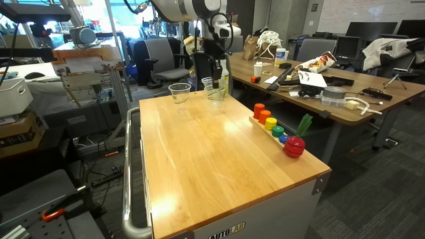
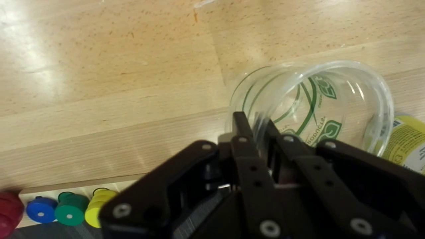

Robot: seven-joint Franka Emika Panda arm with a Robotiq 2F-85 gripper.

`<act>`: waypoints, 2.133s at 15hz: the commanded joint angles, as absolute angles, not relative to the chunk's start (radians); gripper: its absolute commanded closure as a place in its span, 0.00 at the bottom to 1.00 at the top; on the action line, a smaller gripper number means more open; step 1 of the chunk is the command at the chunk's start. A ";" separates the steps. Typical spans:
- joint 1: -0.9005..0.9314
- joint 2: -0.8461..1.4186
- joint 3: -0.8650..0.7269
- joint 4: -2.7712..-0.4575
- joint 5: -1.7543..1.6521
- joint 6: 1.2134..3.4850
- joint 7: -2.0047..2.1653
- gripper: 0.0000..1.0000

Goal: Stack the clear cups together

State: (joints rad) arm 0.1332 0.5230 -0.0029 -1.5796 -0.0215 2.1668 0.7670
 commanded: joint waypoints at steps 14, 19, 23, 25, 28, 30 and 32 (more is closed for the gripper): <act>0.151 0.557 -0.046 -1.567 -0.053 2.110 0.772 0.00; 0.147 0.601 -0.039 -1.518 -0.030 2.093 0.769 0.35; 0.150 0.602 -0.032 -1.498 -0.025 2.086 0.763 0.65; 0.157 0.595 -0.035 -1.498 -0.035 2.085 0.766 0.81; 0.159 0.592 -0.035 -1.496 -0.033 2.071 0.763 0.97; 0.160 0.595 -0.038 -1.493 -0.035 2.064 0.767 0.94; 0.157 0.593 -0.038 -1.499 -0.029 2.054 0.770 0.94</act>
